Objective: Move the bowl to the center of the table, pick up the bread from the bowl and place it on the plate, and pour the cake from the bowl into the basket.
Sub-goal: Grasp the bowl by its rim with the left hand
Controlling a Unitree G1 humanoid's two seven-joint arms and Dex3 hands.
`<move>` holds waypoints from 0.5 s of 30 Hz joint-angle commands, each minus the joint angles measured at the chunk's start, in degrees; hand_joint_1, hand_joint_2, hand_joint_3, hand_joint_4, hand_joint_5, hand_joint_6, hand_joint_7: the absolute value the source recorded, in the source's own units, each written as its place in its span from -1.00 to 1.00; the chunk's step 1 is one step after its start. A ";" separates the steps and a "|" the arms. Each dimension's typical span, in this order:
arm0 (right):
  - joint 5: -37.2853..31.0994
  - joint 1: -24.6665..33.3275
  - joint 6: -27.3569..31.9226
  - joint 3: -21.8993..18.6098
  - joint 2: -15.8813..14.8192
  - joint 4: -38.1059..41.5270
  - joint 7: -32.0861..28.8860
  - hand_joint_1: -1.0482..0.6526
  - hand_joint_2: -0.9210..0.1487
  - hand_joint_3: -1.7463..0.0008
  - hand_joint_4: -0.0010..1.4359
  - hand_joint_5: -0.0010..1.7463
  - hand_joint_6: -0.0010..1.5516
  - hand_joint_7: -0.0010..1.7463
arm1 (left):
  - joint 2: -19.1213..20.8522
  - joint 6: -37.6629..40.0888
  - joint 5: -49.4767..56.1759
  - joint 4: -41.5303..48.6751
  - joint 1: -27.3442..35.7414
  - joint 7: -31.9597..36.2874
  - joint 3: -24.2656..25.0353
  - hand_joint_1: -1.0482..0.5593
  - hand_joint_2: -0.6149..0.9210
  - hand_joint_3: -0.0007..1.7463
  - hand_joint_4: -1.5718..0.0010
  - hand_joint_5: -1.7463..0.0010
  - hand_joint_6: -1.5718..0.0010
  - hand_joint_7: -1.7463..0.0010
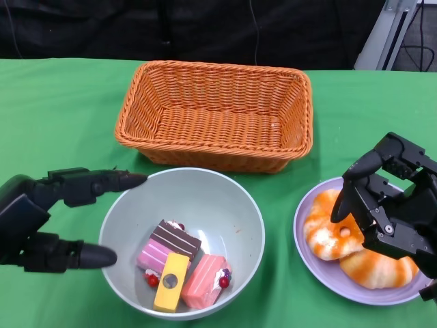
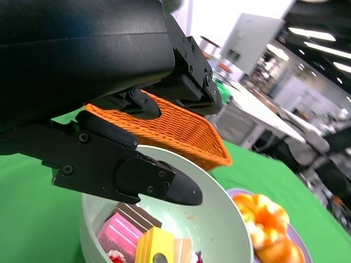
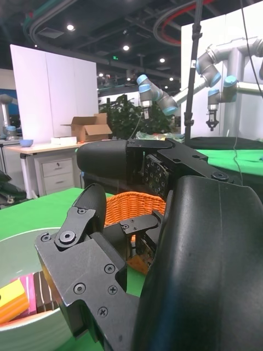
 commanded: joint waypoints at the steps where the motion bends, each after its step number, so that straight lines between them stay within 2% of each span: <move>1: 1.55 0.63 1.25 -0.86 0.62 -0.31 0.16 0.14 -0.51 -0.08 -0.03 0.84 -0.17 0.44 | 2.53 -4.24 -2.71 -1.74 0.85 -2.33 -0.30 -0.63 1.00 -0.88 0.25 0.92 0.23 0.95; 6: 1.77 1.01 2.46 -1.10 1.28 -0.54 -0.26 0.16 -0.53 -0.10 -0.04 0.83 -0.16 0.40 | 3.91 -11.80 -4.21 -1.02 -0.21 -4.12 -1.33 -0.61 1.00 -0.88 -0.04 0.81 0.00 0.87; 15: 1.25 1.61 3.70 -1.41 2.38 -1.10 -1.04 0.16 -0.59 -0.05 -0.04 0.81 -0.17 0.39 | 8.12 -18.64 -5.10 -0.38 -1.61 -7.02 -5.19 -0.58 1.00 -0.87 -0.27 0.74 -0.25 0.84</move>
